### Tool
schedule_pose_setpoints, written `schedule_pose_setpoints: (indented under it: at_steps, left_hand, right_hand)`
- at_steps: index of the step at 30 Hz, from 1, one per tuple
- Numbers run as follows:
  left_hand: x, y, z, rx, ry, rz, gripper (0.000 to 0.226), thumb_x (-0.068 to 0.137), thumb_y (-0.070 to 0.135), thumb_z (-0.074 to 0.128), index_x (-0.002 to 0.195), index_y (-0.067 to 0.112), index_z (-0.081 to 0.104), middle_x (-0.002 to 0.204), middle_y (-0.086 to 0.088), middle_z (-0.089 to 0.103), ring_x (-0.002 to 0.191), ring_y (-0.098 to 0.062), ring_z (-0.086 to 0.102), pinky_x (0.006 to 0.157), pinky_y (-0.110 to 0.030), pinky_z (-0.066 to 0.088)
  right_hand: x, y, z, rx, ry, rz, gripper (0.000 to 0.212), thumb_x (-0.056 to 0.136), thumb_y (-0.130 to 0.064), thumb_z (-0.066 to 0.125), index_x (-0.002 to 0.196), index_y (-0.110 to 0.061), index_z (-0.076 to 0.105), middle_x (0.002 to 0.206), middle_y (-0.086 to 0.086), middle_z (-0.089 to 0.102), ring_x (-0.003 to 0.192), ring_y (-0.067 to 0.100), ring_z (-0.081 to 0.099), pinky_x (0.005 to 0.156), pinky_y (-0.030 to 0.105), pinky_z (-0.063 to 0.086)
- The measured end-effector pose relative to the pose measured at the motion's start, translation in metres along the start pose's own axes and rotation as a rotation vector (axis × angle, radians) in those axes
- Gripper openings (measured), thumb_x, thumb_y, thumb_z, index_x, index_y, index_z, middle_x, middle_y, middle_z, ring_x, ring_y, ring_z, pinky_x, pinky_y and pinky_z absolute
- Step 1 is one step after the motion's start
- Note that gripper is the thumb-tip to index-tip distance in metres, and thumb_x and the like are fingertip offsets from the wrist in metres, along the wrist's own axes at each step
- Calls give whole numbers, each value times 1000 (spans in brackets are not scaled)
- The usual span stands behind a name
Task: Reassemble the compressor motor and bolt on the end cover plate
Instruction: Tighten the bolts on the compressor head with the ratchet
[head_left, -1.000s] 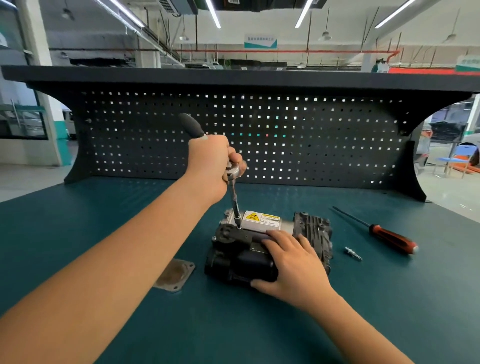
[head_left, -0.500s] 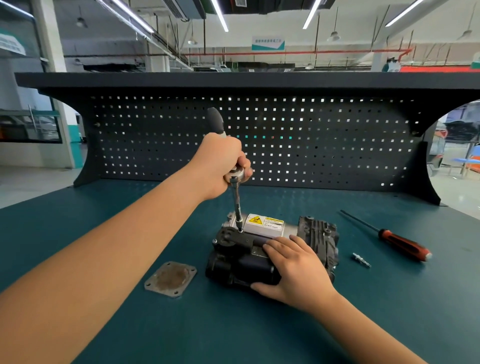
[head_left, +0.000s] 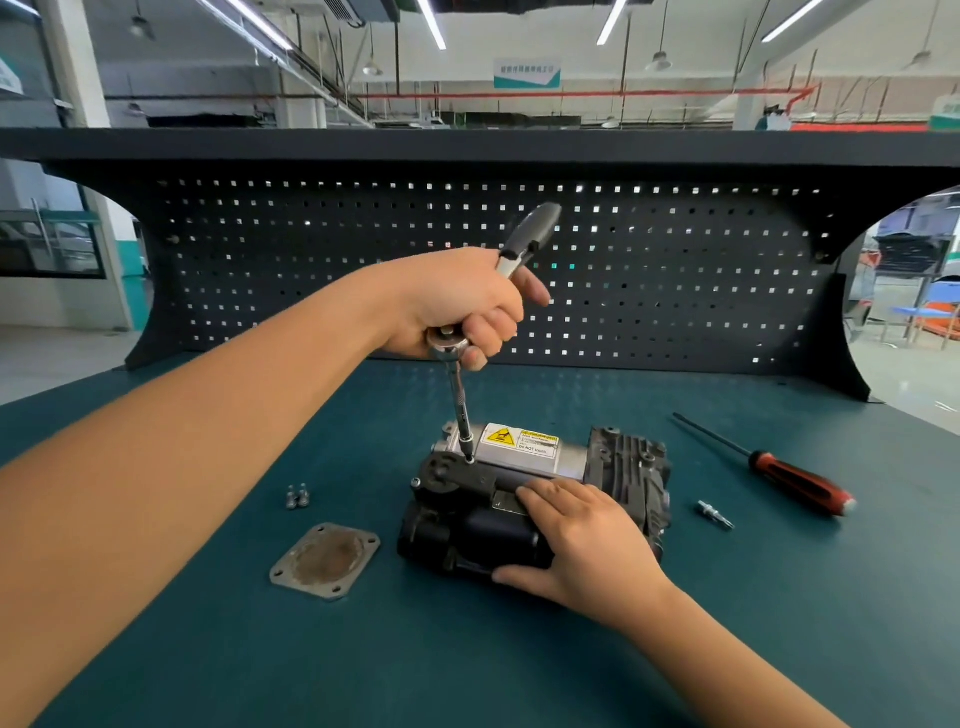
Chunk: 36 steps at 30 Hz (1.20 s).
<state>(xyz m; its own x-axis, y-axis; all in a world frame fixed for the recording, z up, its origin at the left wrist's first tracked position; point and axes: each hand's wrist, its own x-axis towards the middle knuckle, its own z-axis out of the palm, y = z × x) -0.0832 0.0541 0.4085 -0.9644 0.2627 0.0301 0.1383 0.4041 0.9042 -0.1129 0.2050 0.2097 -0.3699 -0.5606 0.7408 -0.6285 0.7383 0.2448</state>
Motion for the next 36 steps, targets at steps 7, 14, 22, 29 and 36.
schedule_pose_setpoints:
  at_steps: [7, 14, 22, 29, 36]
  left_hand:
    - [-13, -23, -6, -329, 169, 103, 16, 98, 7, 38, 98, 17, 52, 42, 10, 32, 29, 0, 28, 31, -11, 29]
    - [-19, -38, 4, -932, 516, 201, 26, 97, 2, 36, 75, 15, 37, 40, 8, 31, 31, -3, 30, 37, -11, 34]
    - [-8, -16, 18, -396, 445, 152, 24, 90, -7, 31, 77, 11, 41, 33, 5, 36, 27, -8, 33, 35, -14, 36]
    - [-6, -11, 3, -104, 193, 59, 25, 91, -2, 32, 94, 13, 51, 39, 10, 32, 28, -3, 27, 33, -12, 30]
    - [-11, -9, -6, 78, -25, 57, 23, 96, 6, 38, 98, 19, 56, 43, 10, 31, 29, -1, 24, 32, -13, 27]
  right_hand:
    - [-2, -2, -1, 13, -4, 33, 70, 44, -58, 85, 87, -5, 74, 82, 3, 73, 71, 19, 70, 60, 26, 57]
    - [-2, -6, -3, -13, -6, 70, 68, 42, -63, 83, 81, -8, 73, 70, -1, 70, 61, 19, 67, 53, 23, 53]
    - [-2, -4, 3, 84, 77, 45, 54, 61, -48, 81, 84, 1, 74, 74, 6, 72, 64, 22, 69, 56, 27, 56]
    - [-1, -3, 3, 109, 95, 20, 40, 68, -35, 80, 84, 2, 73, 73, 7, 72, 64, 23, 68, 55, 26, 55]
    - [-2, -1, 3, 110, 104, 21, 41, 68, -36, 80, 85, 1, 74, 76, 7, 73, 68, 22, 70, 58, 27, 57]
